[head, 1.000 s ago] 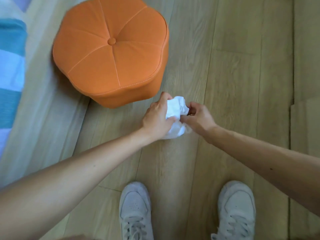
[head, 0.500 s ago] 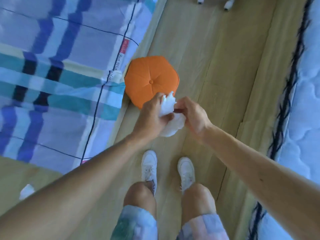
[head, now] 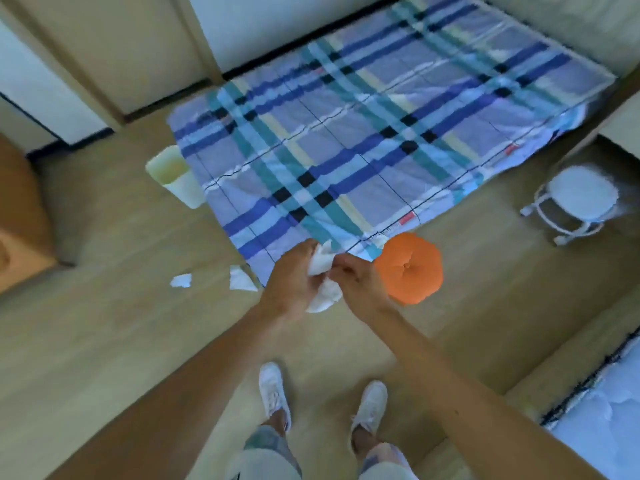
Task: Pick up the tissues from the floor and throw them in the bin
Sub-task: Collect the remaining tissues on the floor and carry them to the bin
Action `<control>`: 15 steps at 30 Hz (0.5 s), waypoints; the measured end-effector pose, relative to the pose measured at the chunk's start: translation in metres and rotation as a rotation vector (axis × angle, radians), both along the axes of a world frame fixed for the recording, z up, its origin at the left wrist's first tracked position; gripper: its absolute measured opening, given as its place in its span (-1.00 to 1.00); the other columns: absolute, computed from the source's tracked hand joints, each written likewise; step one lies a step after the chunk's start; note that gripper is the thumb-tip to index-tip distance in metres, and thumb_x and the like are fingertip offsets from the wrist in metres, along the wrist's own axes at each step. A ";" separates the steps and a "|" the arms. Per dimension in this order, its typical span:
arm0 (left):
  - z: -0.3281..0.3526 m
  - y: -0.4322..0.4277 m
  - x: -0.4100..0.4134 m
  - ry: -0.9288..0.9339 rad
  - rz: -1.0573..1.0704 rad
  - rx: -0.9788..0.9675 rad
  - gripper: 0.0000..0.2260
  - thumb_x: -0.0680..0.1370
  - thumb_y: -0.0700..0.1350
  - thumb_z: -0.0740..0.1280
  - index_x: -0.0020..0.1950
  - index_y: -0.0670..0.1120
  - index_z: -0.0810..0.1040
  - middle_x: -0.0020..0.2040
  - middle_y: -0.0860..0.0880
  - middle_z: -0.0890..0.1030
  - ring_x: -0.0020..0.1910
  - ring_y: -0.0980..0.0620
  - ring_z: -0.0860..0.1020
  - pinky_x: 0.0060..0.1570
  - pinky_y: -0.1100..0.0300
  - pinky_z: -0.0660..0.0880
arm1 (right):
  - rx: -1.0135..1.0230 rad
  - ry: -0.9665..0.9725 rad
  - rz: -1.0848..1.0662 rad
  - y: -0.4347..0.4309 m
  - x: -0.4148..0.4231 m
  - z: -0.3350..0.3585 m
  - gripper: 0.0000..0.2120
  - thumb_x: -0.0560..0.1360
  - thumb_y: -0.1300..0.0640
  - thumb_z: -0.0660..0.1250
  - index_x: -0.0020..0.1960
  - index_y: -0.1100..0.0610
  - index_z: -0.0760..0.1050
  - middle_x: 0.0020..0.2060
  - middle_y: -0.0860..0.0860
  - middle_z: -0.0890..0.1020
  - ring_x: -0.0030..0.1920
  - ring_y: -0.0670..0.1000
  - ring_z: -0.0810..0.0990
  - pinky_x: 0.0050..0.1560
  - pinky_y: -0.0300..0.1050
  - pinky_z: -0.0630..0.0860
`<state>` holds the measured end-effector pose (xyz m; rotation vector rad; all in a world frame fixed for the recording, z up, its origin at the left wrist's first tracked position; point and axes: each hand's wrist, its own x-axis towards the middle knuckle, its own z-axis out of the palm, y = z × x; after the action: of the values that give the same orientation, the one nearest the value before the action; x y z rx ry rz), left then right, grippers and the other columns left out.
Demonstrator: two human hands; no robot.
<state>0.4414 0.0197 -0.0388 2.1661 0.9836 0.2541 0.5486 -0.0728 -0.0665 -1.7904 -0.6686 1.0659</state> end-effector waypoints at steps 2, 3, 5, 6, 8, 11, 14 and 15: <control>0.021 0.013 -0.047 0.004 0.045 0.052 -0.86 0.48 -0.16 0.35 0.00 -0.16 0.48 -0.09 -0.07 0.61 -0.12 -0.03 0.57 -0.10 0.12 0.49 | 0.003 -0.020 0.049 0.022 -0.038 0.018 -0.85 0.50 0.25 0.32 -0.03 0.05 0.60 -0.12 -0.02 0.65 -0.14 -0.10 0.56 -0.22 -0.38 0.39; 0.028 0.020 -0.070 0.008 0.070 0.066 -0.83 0.48 -0.18 0.34 0.05 -0.17 0.48 -0.05 -0.10 0.60 -0.07 -0.10 0.56 -0.05 0.04 0.49 | 0.004 -0.013 0.064 0.031 -0.056 0.024 -0.83 0.50 0.24 0.33 0.02 0.04 0.59 -0.07 -0.03 0.66 -0.09 -0.08 0.59 -0.17 -0.37 0.41; 0.037 0.036 -0.123 -0.004 0.142 0.083 -0.81 0.47 -0.21 0.35 0.06 -0.16 0.46 -0.03 -0.12 0.58 -0.05 -0.15 0.54 -0.07 0.03 0.45 | 0.002 -0.008 0.109 0.049 -0.095 0.033 -0.77 0.50 0.24 0.33 0.13 0.06 0.58 0.00 -0.01 0.67 -0.04 -0.03 0.62 -0.12 -0.28 0.46; 0.039 0.044 -0.150 -0.015 0.182 0.081 -0.83 0.46 -0.22 0.34 0.02 -0.12 0.44 -0.05 -0.10 0.58 -0.07 -0.14 0.53 -0.11 0.05 0.42 | -0.008 -0.021 0.133 0.057 -0.115 0.036 -0.74 0.50 0.23 0.32 0.17 0.07 0.57 0.03 -0.01 0.66 -0.04 -0.03 0.62 -0.14 -0.26 0.47; 0.042 0.061 -0.207 -0.023 0.262 0.083 -0.83 0.45 -0.21 0.34 -0.03 -0.06 0.41 -0.09 -0.04 0.56 -0.12 -0.08 0.50 -0.17 0.11 0.37 | -0.031 -0.049 0.168 0.074 -0.153 0.038 -0.75 0.51 0.20 0.32 0.18 0.06 0.56 0.06 -0.02 0.65 0.00 0.00 0.63 -0.13 -0.21 0.51; 0.042 0.086 -0.299 -0.008 0.344 0.093 -0.82 0.43 -0.20 0.37 0.00 -0.09 0.47 -0.08 -0.02 0.56 -0.12 -0.03 0.49 -0.15 0.13 0.35 | -0.077 -0.092 0.208 0.101 -0.212 0.037 -0.82 0.50 0.22 0.31 0.08 0.10 0.56 -0.01 0.04 0.66 -0.01 0.11 0.64 -0.05 -0.01 0.56; 0.044 0.113 -0.391 0.017 0.381 0.100 -0.81 0.42 -0.16 0.38 0.00 -0.13 0.48 -0.07 -0.06 0.59 -0.09 -0.09 0.54 -0.10 0.05 0.46 | -0.181 -0.110 0.225 0.128 -0.272 0.032 -0.76 0.47 0.22 0.29 0.12 0.15 0.57 -0.03 0.14 0.67 -0.17 0.10 0.58 -0.23 -0.08 0.46; 0.045 0.122 -0.420 0.019 0.400 0.088 -0.80 0.40 -0.13 0.35 -0.01 -0.13 0.48 -0.08 -0.06 0.59 -0.09 -0.09 0.55 -0.10 0.04 0.47 | -0.191 -0.105 0.225 0.139 -0.292 0.029 -0.74 0.48 0.23 0.30 0.16 0.16 0.57 0.00 0.15 0.66 -0.16 0.09 0.57 -0.23 -0.11 0.44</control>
<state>0.0218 0.1422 0.0062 2.0349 1.4375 0.4727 0.2570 0.0659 -0.0373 -1.9798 -0.8735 1.2264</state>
